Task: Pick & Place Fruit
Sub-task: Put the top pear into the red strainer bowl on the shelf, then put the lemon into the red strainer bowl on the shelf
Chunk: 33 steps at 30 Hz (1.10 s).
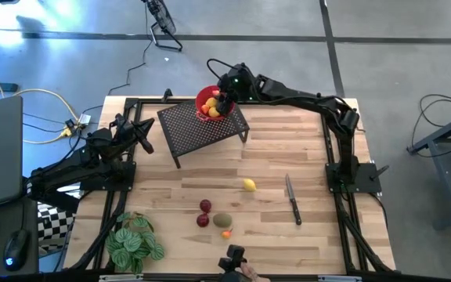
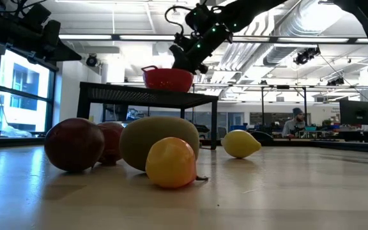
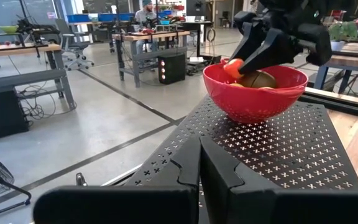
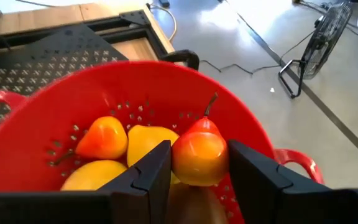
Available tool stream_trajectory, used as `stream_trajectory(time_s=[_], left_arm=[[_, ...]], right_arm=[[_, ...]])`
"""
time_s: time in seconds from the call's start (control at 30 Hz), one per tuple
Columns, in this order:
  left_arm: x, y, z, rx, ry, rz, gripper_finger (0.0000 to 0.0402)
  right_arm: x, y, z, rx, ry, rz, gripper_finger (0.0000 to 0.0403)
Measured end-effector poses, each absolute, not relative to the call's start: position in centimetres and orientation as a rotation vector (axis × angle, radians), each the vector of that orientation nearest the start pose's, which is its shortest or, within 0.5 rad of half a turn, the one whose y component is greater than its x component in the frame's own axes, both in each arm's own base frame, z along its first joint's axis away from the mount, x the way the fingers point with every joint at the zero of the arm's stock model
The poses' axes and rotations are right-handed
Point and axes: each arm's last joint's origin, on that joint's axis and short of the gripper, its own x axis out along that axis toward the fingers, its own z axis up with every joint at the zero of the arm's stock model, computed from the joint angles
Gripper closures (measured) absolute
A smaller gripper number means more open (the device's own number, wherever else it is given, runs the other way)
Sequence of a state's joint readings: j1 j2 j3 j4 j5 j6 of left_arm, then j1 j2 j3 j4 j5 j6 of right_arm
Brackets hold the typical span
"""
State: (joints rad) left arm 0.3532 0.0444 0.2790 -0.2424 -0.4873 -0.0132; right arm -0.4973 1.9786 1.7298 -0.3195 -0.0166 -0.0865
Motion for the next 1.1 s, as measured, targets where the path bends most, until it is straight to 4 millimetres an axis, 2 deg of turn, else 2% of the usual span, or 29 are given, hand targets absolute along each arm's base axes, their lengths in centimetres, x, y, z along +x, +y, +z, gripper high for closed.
stream_trajectory(time_s=[0.5, 0.97, 1.1], left_arm=[[6.5, 3.8, 23.0, -0.012, 0.003, 0.841, 0.0401], [6.5, 3.8, 23.0, -0.012, 0.002, 0.841, 0.0401], [6.5, 3.8, 23.0, -0.011, 0.003, 0.841, 0.0401]], right_arm=[[40.4, -21.7, 29.1, 0.020, 0.584, -0.416, 0.0260], [40.5, -21.6, 29.2, -0.023, 0.583, -0.402, 0.0220], [40.3, -21.0, 30.3, -0.051, 0.561, -0.410, 0.0224]])
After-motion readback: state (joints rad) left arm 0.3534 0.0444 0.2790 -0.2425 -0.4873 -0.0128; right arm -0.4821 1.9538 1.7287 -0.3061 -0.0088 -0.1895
